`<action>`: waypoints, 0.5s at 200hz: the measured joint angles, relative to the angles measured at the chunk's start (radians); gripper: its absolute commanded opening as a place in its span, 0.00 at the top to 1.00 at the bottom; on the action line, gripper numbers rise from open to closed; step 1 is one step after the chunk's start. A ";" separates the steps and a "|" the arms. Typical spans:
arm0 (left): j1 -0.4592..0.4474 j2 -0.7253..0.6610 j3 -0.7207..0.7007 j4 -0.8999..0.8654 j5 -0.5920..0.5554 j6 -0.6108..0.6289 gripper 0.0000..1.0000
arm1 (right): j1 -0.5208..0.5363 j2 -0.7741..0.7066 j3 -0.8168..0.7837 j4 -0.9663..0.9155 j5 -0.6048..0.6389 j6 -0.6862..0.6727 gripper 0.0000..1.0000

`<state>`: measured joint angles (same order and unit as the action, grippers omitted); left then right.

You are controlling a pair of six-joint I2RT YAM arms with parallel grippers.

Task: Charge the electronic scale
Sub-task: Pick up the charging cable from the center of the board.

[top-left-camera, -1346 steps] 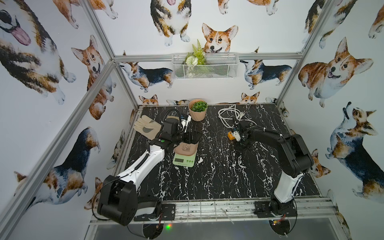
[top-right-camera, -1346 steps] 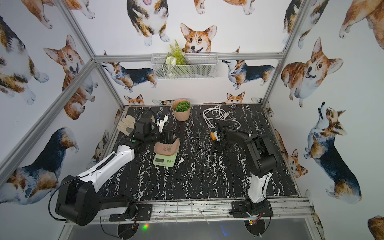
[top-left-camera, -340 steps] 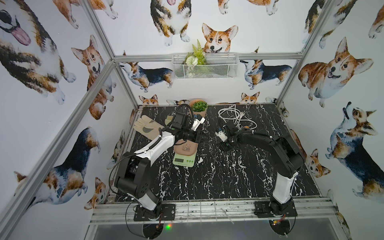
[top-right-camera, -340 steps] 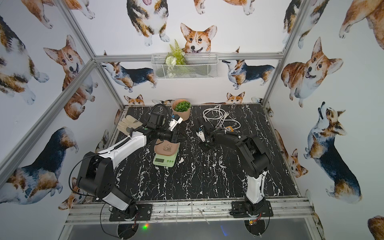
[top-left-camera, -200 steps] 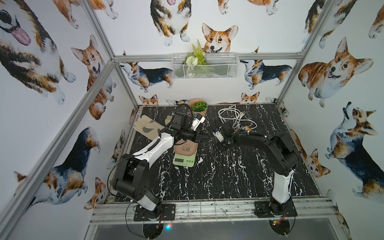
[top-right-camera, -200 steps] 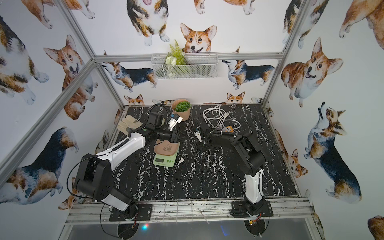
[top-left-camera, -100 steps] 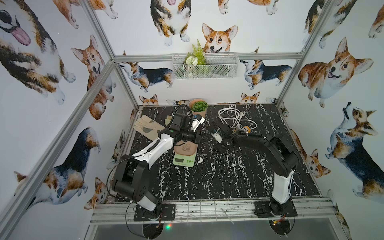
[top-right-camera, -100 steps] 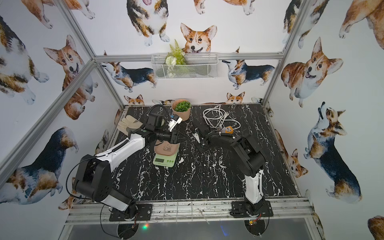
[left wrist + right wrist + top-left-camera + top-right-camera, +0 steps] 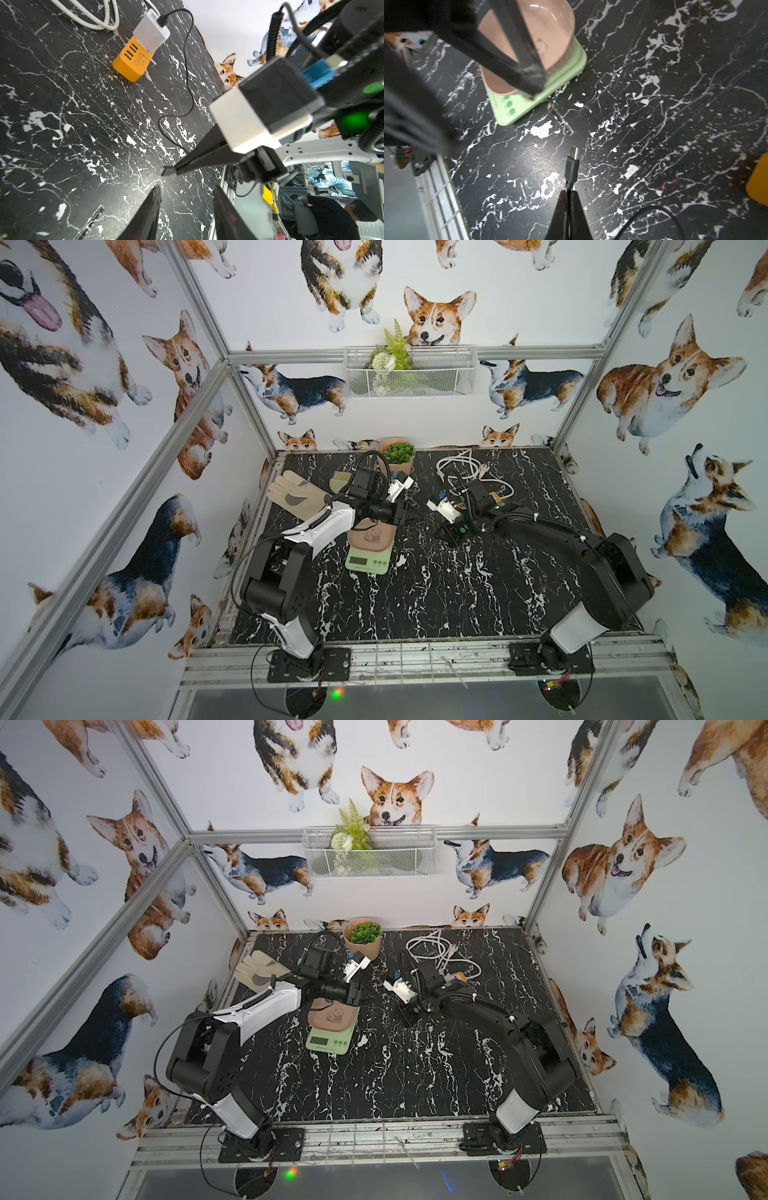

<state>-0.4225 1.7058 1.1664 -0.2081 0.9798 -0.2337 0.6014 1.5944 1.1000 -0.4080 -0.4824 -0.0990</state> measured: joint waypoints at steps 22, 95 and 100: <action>-0.006 0.005 0.000 0.007 0.037 -0.001 0.56 | -0.016 -0.023 -0.008 0.000 -0.069 -0.006 1.00; -0.026 0.035 -0.003 0.030 0.107 0.018 0.61 | -0.045 -0.050 -0.014 -0.016 -0.193 -0.010 1.00; -0.028 0.038 -0.003 0.030 0.109 0.019 0.62 | -0.045 -0.051 -0.014 -0.017 -0.198 -0.010 1.00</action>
<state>-0.4507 1.7439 1.1633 -0.1783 1.0889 -0.2146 0.5560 1.5433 1.0855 -0.4252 -0.6804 -0.1085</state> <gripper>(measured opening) 0.401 0.053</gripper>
